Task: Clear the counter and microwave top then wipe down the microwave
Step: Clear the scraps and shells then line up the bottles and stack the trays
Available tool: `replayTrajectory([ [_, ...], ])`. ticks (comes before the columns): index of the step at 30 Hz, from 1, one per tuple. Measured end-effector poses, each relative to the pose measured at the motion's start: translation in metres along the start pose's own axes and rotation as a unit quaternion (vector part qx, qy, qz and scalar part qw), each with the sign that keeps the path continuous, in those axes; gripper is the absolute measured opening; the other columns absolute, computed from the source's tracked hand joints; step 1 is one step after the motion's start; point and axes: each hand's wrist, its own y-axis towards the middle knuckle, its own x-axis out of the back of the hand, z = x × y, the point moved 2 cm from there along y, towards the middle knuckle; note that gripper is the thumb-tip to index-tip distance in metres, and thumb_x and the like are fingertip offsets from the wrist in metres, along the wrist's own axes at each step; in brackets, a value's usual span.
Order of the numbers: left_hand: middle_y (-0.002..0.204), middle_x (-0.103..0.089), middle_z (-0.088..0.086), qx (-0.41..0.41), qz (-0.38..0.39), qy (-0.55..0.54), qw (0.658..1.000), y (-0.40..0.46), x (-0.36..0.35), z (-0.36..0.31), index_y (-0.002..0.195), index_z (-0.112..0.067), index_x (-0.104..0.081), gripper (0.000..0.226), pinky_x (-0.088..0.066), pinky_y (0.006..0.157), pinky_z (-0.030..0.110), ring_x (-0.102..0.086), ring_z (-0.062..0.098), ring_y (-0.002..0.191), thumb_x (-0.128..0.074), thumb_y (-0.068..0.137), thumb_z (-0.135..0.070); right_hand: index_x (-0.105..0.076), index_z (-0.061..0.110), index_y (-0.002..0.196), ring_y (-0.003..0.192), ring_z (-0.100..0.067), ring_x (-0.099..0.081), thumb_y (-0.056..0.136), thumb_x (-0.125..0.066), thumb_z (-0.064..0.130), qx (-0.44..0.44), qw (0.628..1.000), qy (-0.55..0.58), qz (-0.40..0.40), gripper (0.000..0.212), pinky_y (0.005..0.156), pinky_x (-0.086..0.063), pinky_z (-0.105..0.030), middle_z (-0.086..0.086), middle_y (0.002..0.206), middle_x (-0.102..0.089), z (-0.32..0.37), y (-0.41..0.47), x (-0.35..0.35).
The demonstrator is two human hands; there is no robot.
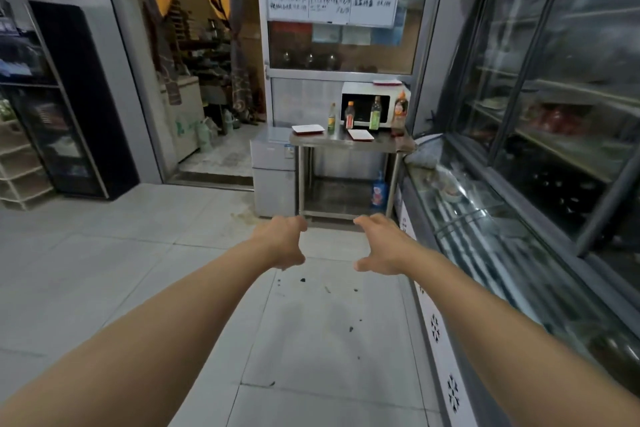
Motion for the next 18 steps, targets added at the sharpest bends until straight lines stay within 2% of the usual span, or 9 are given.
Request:
replayTrajectory([
  [6, 0.126, -0.056, 0.005, 0.004, -0.016, 0.011, 1.000, 0.111, 0.028, -0.007, 0.129, -0.020, -0.046, 0.053, -0.051, 0.089, 0.038, -0.057, 0.027, 0.110, -0.068, 0.081, -0.025, -0.022, 0.020, 0.147, 0.138, -0.029, -0.026, 0.079, -0.072, 0.035, 0.011, 1.000, -0.007, 0.004, 0.086, 0.109, -0.034, -0.044, -0.007, 0.150, -0.024, -0.036, 0.109, 0.039],
  [18, 0.128, -0.056, 0.005, 0.004, -0.011, 0.006, 1.000, 0.279, 0.043, 0.024, 0.132, -0.023, -0.043, 0.057, -0.052, 0.089, 0.041, -0.058, 0.027, 0.109, -0.069, 0.081, -0.025, -0.021, 0.021, 0.147, 0.139, -0.031, -0.023, 0.079, -0.073, 0.035, 0.006, 1.000, -0.009, 0.014, 0.086, 0.109, -0.034, -0.047, -0.008, 0.151, -0.022, -0.071, 0.271, 0.060],
])
